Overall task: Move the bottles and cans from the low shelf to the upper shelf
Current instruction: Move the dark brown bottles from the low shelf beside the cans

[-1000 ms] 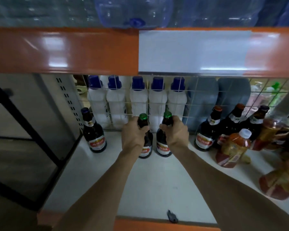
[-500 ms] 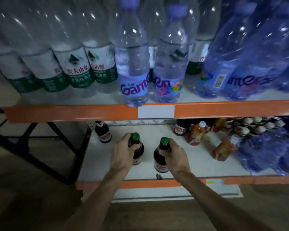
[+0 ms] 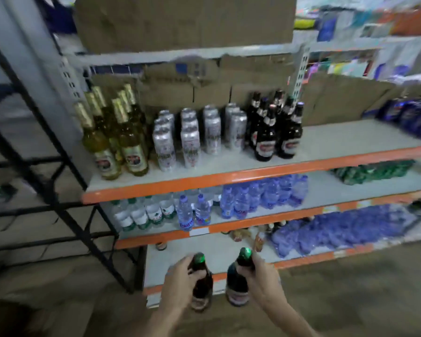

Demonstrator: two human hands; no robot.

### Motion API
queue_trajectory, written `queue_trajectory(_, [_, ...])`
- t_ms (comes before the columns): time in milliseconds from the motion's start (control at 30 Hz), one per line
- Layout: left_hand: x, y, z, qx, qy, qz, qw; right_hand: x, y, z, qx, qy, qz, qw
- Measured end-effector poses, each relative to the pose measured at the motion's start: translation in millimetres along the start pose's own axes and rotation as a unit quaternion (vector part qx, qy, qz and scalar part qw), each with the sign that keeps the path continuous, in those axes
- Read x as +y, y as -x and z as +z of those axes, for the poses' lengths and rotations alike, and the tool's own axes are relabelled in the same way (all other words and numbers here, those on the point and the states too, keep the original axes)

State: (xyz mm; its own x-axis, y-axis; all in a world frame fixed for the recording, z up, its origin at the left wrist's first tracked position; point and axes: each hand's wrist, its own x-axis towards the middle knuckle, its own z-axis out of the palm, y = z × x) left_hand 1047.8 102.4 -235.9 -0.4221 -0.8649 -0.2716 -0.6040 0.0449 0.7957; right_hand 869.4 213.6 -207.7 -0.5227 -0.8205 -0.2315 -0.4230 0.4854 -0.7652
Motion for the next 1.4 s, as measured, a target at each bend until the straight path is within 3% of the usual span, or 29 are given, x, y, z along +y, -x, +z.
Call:
queue_trajectory(233, [201, 94, -32, 0.092, -0.039, 0.140, 0.985, -82, 91, -171, 0.123, -0.010, -0.097, 0.988])
queue_trajectory(467, [316, 126, -14, 0.100, 0.028, 0.214, 0.971, -97, 115, -272, 0.195, -0.029, -0.129, 0.972])
queue_trajectory(833, [393, 37, 81, 0.058, 0.059, 0.224, 0.971, -32, 35, -360, 0.193, 0.010, -0.123, 0.973])
queue_trajectory(1200, [469, -61, 139, 0.089, 0.016, 0.199, 0.976, -1, -83, -449, 0.171, -0.037, -0.113, 0.978])
queue_trajectory(1400, [511, -132, 180, 0.094, 0.016, 0.186, 0.978, 19, -173, -489, 0.152, -0.010, -0.121, 0.981])
